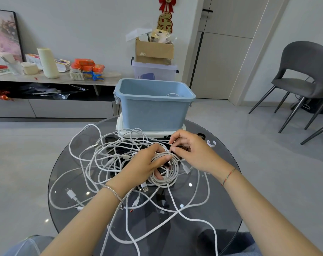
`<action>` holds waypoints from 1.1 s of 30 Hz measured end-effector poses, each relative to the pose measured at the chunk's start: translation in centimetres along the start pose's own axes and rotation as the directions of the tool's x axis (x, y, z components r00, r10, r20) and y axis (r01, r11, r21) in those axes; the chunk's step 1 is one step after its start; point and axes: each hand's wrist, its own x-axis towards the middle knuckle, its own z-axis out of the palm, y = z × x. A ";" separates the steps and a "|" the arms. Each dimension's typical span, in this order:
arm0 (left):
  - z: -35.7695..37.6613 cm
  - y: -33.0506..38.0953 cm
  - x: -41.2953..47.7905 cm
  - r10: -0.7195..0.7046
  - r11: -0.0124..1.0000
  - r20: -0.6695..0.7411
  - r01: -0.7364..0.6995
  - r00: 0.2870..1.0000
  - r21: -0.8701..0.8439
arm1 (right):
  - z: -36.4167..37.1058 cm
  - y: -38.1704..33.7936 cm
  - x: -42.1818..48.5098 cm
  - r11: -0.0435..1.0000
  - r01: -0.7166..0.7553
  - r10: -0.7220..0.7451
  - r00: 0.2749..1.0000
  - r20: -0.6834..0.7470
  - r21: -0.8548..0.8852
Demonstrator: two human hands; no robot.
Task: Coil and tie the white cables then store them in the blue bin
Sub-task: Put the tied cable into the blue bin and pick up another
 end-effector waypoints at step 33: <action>0.5 -0.2 0.8 -0.085 0.957 -0.045 0.069 0.995 -0.283 | 1.7 -1.4 -0.7 0.725 0.331 -0.468 0.880 -0.078 -0.604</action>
